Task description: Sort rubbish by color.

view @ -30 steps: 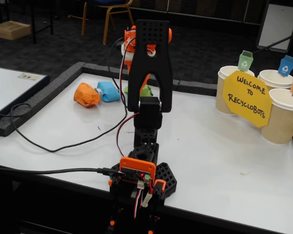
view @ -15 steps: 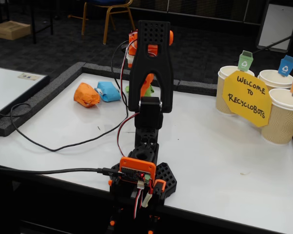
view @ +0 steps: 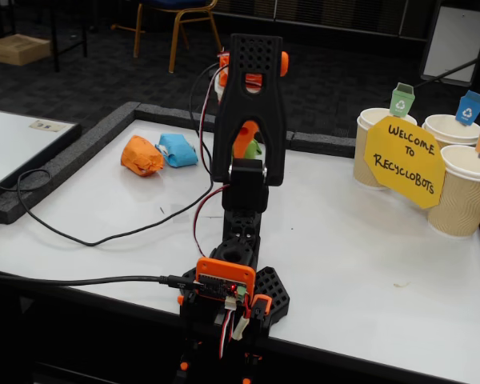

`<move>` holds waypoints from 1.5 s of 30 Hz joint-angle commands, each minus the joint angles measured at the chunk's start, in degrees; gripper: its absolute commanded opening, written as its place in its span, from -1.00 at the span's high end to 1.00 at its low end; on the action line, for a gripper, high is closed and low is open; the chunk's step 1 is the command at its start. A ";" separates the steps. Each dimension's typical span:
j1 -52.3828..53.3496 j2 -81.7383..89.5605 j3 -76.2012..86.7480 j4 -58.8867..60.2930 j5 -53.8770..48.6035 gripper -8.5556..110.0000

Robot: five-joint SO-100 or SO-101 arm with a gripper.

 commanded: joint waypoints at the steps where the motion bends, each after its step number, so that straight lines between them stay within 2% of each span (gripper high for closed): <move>1: 2.81 19.34 -0.09 0.79 0.26 0.85; 11: 5.80 52.65 25.31 2.64 0.26 0.85; 20: 7.73 79.37 39.81 8.26 0.26 0.85; 29: 10.20 93.60 38.94 16.26 0.26 0.85; 37: 11.25 99.32 32.87 22.50 0.26 0.85; 45: 17.49 101.43 30.94 26.37 0.26 0.85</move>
